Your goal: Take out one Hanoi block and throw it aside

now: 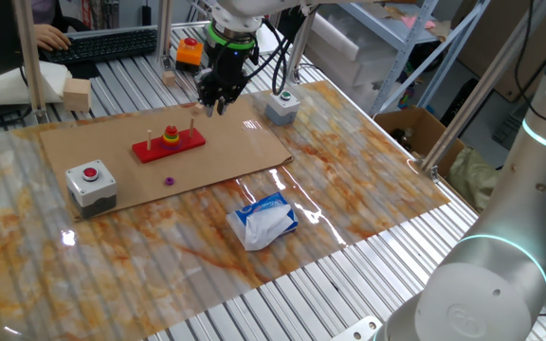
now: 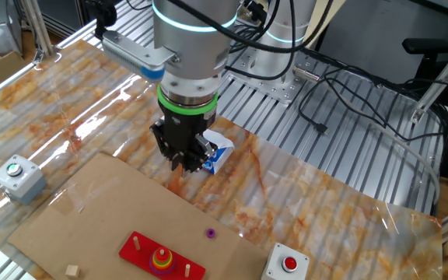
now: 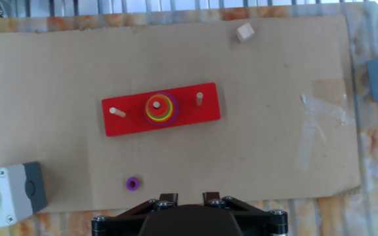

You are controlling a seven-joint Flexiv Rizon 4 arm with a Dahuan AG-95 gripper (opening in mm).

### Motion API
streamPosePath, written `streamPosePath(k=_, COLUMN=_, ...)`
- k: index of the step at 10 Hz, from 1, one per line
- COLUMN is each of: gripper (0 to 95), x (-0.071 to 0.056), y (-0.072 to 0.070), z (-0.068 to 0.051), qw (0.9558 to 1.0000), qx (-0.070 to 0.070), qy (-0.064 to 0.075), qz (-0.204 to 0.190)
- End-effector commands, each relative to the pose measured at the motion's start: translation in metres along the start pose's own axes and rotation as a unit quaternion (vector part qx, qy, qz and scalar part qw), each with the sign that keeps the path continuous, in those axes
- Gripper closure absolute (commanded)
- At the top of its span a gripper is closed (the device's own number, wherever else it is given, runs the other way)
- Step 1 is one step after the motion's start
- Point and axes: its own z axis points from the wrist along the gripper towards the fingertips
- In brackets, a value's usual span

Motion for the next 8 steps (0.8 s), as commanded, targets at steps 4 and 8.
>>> streamPosePath(k=4, gripper=38.0, x=-0.028, y=0.011, z=0.001, qw=0.9999, qx=-0.006, qy=-0.003, qz=0.01)
streamPosePath(k=8, gripper=38.0, x=-0.054, y=0.018, z=0.01, qw=0.9999, qx=-0.008, qy=-0.002, qz=0.015)
